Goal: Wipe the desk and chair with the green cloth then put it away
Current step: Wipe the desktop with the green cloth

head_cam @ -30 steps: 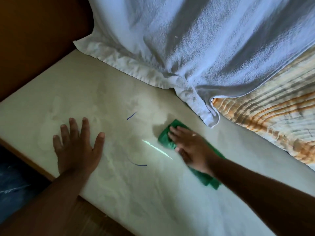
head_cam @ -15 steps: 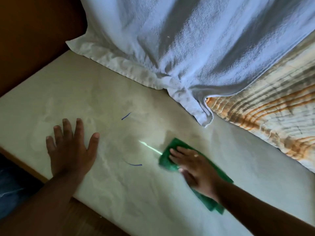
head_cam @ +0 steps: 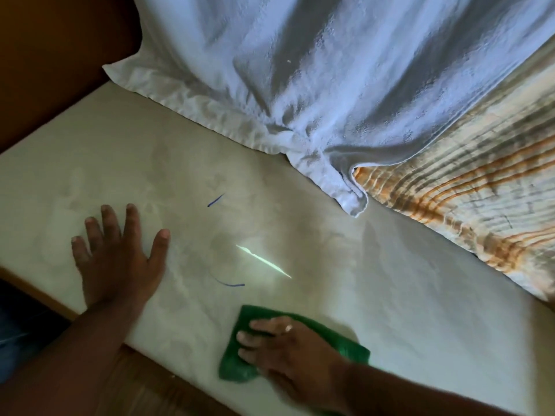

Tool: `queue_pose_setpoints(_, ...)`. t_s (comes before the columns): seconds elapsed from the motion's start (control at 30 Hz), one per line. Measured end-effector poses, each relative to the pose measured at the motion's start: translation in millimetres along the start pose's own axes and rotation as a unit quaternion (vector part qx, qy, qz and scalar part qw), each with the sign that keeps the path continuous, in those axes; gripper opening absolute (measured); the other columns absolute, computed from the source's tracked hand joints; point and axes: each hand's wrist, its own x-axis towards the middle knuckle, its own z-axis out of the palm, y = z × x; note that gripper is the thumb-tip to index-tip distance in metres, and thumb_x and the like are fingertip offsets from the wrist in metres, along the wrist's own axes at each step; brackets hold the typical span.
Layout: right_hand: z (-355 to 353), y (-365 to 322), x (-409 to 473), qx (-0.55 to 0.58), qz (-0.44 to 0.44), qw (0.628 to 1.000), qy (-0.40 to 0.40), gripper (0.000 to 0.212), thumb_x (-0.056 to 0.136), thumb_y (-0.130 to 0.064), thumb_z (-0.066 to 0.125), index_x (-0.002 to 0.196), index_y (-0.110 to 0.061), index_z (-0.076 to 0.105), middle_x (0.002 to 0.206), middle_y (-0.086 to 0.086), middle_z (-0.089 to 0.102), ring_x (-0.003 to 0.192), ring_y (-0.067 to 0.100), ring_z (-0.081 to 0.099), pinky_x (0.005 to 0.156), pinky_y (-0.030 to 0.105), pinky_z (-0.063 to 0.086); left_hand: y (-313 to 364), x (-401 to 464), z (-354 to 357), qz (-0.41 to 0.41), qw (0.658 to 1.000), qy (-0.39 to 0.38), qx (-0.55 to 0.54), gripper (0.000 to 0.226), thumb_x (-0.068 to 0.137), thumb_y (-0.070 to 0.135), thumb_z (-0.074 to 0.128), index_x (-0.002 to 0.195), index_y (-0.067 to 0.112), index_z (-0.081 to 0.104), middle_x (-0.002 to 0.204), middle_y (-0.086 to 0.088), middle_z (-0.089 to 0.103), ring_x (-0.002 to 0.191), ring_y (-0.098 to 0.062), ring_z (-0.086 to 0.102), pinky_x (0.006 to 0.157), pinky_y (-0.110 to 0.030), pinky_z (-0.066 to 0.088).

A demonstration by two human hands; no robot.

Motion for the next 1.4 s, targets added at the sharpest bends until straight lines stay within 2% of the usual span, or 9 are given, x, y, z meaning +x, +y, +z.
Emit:
queue_pose_setpoints(0.13,-30.7,38.3,92.9,-0.044,-0.047,0.998,-0.011,0.033,0.095,-0.001,0.05,0.127,0.001,0.06,0.136,0.016,0.057,0.13,0.03,0.051,0.113,0.042,0.034,2.5,-0.4,-2.0,-0.007,1.0,-0.007,0.0,0.077,0.097,0.063,0.013,0.159,0.018,0.02,0.165,-0.021,0.016,0.151,-0.042,0.015,0.121,-0.057,0.009)
queue_pose_setpoints(0.3,-80.7,78.8,202.0,-0.108,0.047,0.989,0.089,0.036,0.097,-0.014,0.054,0.132,-0.01,0.058,0.144,0.007,0.05,0.139,0.025,0.038,0.115,0.028,0.024,-2.2,-1.5,-2.7,-0.004,1.0,0.007,-0.006,0.068,0.101,0.055,0.014,0.158,0.02,0.023,0.166,-0.018,0.019,0.151,-0.04,0.017,0.122,-0.055,0.011)
queue_pose_setpoints(0.43,-35.1,47.4,119.6,-0.093,-0.003,0.989,0.115,0.03,0.093,-0.008,0.051,0.115,-0.001,0.069,0.127,0.013,0.065,0.122,0.034,0.057,0.104,0.045,0.045,-4.0,-0.7,1.0,-0.007,1.0,-0.001,-0.022,0.066,0.101,0.054,0.022,0.159,0.022,0.022,0.167,-0.016,0.017,0.152,-0.038,0.015,0.122,-0.055,0.008)
queue_pose_setpoints(0.53,-15.7,29.0,50.3,-0.043,-0.054,0.997,0.038,0.033,0.098,-0.019,0.044,0.116,-0.005,0.069,0.127,0.006,0.066,0.126,0.023,0.055,0.11,0.037,0.039,-4.1,0.2,2.3,-0.007,1.0,0.001,-0.02,0.067,0.101,0.055,0.023,0.159,0.022,0.021,0.167,-0.016,0.015,0.153,-0.038,0.014,0.122,-0.055,0.007)
queue_pose_setpoints(0.63,-28.3,48.0,52.7,-0.053,-0.09,0.994,0.043,0.027,0.093,-0.014,0.057,0.114,-0.005,0.07,0.126,0.006,0.067,0.125,0.026,0.057,0.106,0.038,0.043,-3.8,1.2,2.9,-0.007,1.0,-0.002,-0.016,0.068,0.101,0.056,0.022,0.159,0.022,0.019,0.167,-0.016,0.015,0.152,-0.038,0.014,0.122,-0.055,0.008)
queue_pose_setpoints(0.93,-38.4,51.1,126.1,-0.069,0.119,0.969,0.206,0.031,0.088,-0.003,0.061,0.117,-0.006,0.069,0.128,0.013,0.064,0.124,0.035,0.056,0.1,0.049,0.047,-4.2,0.6,2.9,-0.013,1.0,-0.006,-0.017,0.069,0.099,0.058,0.018,0.159,0.024,0.017,0.167,-0.015,0.013,0.153,-0.037,0.012,0.123,-0.055,0.007)
queue_pose_setpoints(1.07,29.0,-12.5,53.5,-0.053,0.006,0.994,0.097,0.03,0.096,-0.02,0.05,0.121,-0.018,0.067,0.132,0.0,0.063,0.129,0.022,0.052,0.102,0.044,0.045,-3.5,1.5,1.9,-0.012,1.0,-0.009,-0.021,0.07,0.098,0.058,0.017,0.159,0.024,0.015,0.168,-0.015,0.012,0.153,-0.037,0.011,0.123,-0.055,0.006)
queue_pose_setpoints(1.2,9.9,9.7,66.5,-0.04,-0.099,0.994,0.026,0.028,0.098,-0.021,0.052,0.119,-0.016,0.069,0.131,0.0,0.064,0.13,0.019,0.051,0.103,0.045,0.045,-2.8,0.7,0.5,-0.01,1.0,-0.007,-0.016,0.07,0.098,0.058,0.017,0.159,0.023,0.016,0.167,-0.015,0.014,0.153,-0.037,0.013,0.123,-0.055,0.008)
queue_pose_setpoints(1.4,-85.0,101.7,204.2,-0.058,0.136,0.969,0.196,0.038,0.095,-0.014,0.055,0.132,-0.017,0.06,0.145,0.003,0.051,0.139,0.023,0.04,0.114,0.039,0.032,-5.3,1.4,4.7,-0.005,1.0,0.009,-0.016,0.069,0.099,0.057,0.016,0.159,0.024,0.018,0.167,-0.014,0.015,0.153,-0.036,0.014,0.123,-0.054,0.009)
